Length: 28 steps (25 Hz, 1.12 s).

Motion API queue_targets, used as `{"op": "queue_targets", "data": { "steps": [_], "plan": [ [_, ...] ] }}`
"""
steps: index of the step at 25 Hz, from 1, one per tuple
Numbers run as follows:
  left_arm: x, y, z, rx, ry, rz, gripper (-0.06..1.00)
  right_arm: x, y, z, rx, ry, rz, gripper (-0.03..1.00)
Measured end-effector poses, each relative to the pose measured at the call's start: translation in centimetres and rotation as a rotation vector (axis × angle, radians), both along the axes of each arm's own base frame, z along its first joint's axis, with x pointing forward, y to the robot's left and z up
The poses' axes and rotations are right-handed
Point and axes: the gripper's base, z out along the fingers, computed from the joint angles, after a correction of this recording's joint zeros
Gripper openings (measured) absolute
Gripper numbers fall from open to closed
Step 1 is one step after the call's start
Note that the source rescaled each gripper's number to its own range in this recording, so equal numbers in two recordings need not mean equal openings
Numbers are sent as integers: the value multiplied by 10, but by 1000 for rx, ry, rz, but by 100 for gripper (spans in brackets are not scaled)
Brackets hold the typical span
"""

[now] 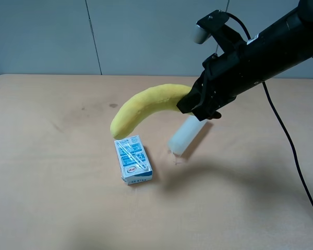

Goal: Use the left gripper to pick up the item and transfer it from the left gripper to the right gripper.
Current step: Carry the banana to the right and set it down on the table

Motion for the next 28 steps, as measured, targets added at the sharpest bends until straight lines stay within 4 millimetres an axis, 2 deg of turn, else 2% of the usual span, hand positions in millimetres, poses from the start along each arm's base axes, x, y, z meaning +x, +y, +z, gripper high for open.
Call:
{"op": "queue_targets", "data": {
  "steps": [6, 10, 19, 28],
  "plan": [
    [-39, 29, -55, -62, -15, 55, 100, 0, 0, 0, 0, 0, 0, 0],
    [-59, 43, -76, -146, -66, 95, 100, 0, 0, 0, 0, -4, -2, 0],
    [-92, 65, -83, -344, -251, 76, 100, 2, 0, 1, 1, -25, -13, 0],
    [-97, 68, -83, -372, -284, 72, 98, 3, 0, 1, 4, -34, -19, 0]
  ]
}}
